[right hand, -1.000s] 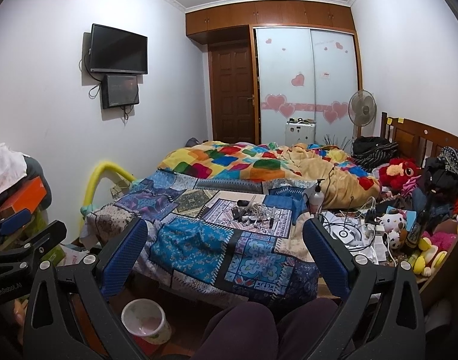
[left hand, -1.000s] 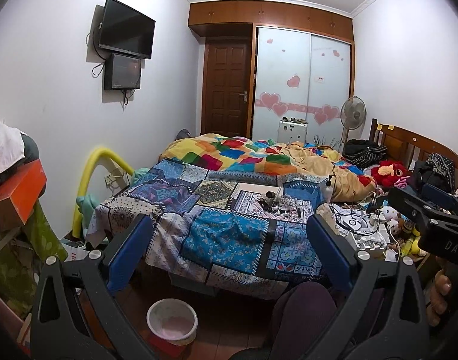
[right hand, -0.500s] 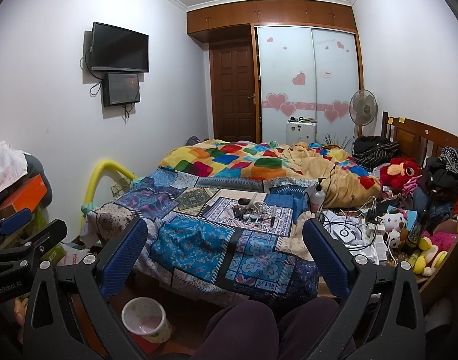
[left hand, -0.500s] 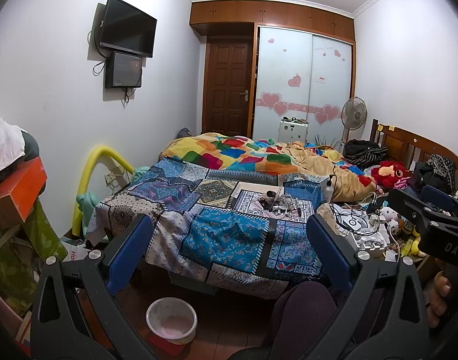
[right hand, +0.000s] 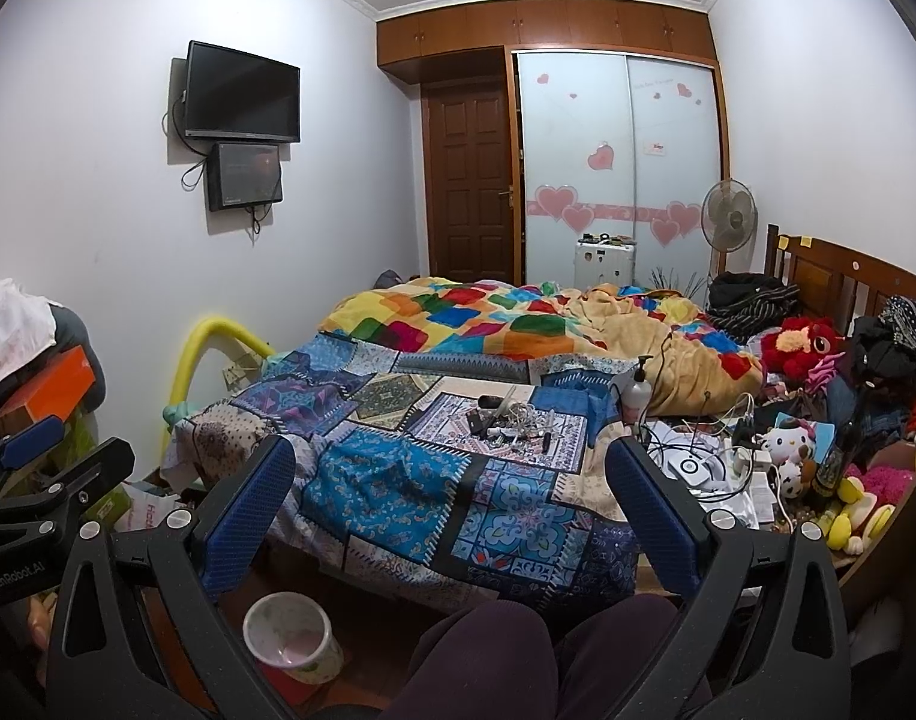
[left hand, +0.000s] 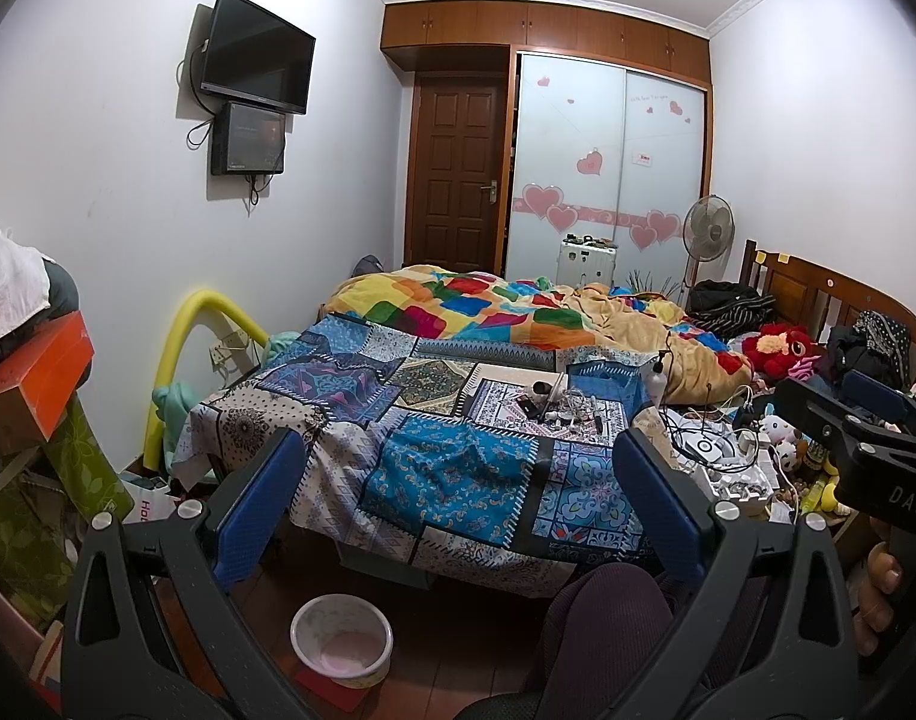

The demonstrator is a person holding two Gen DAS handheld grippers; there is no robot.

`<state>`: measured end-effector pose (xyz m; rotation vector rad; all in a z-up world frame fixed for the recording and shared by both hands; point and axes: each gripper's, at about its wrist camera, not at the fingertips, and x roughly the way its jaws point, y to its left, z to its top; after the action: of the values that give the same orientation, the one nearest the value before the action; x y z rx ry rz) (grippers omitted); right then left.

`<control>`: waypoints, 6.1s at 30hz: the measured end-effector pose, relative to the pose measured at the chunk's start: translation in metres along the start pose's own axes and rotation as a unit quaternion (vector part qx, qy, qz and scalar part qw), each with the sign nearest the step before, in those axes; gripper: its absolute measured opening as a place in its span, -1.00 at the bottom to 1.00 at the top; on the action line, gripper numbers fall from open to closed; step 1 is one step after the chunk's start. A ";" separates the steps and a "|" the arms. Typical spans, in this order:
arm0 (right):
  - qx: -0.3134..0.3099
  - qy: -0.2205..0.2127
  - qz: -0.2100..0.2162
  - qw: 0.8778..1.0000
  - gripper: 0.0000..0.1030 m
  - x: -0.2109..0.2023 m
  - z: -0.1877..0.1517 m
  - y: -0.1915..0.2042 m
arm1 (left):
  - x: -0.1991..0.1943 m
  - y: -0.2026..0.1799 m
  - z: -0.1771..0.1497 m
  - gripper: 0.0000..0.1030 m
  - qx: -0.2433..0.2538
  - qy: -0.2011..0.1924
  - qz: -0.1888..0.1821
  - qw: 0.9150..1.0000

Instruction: Collect trash

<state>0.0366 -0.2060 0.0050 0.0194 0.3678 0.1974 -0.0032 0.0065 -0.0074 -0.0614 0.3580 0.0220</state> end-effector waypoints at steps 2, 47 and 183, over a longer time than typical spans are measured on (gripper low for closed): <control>0.000 0.003 0.000 1.000 1.00 0.003 -0.004 0.003 | 0.000 0.000 -0.002 1.00 0.001 -0.001 -0.002 1.000; 0.020 0.146 -0.080 0.986 1.00 0.260 0.016 -0.135 | 0.380 -0.084 0.051 0.68 -0.015 0.150 -0.068 0.986; -0.200 0.492 0.279 0.800 -0.77 0.333 -0.211 0.244 | 0.287 0.239 -0.270 -0.51 -0.284 0.430 0.125 0.848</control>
<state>0.2191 0.0948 -0.2970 -0.4172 1.3662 0.8855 0.1638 0.2312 -0.3735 -0.6286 1.2575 0.3709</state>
